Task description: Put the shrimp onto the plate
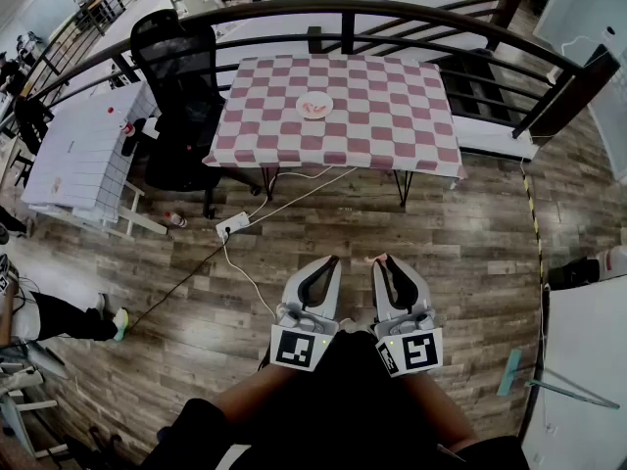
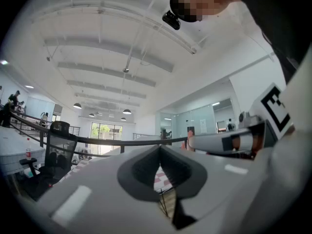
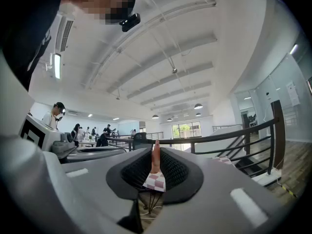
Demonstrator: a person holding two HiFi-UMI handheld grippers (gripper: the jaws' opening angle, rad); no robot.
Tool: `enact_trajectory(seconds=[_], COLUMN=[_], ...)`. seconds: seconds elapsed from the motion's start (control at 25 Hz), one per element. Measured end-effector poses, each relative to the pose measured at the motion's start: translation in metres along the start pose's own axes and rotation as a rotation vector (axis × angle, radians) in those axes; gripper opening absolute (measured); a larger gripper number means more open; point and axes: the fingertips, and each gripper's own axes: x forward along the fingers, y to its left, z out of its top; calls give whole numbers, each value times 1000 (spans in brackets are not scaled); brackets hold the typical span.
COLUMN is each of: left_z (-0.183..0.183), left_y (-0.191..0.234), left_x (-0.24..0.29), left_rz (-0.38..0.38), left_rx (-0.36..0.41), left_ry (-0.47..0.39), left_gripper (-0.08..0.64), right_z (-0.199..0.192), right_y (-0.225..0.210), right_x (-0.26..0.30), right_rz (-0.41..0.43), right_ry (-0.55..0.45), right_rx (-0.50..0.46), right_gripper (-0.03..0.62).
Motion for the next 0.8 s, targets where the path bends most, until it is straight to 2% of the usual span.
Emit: enact_trajectory(seconds=[0.2,0.32,0.44,0.6,0.8], left_z=[-7,-12,-15,-19,-24], left_y=[-3,8,24,40,64], left_x=[-9,-15,-13,11,55], left_rz=[4,31,51,37,-2], left_rx=[3,-18,-20,-28,-80], left_ry=[-12,2,2,8,12], left_gripper=[9,9,9,9,9], right_z=[-7,-9,-11,-13,-25], right_y=[1,4,3,-6,-21], right_x=[-1,4,13,38,77], right_rz=[21,43,40,19,2], right_ry=[-17,-26,-22,-17,40], right_rx=[14,65,73,69,51], right_gripper=[51,52,52,52,52])
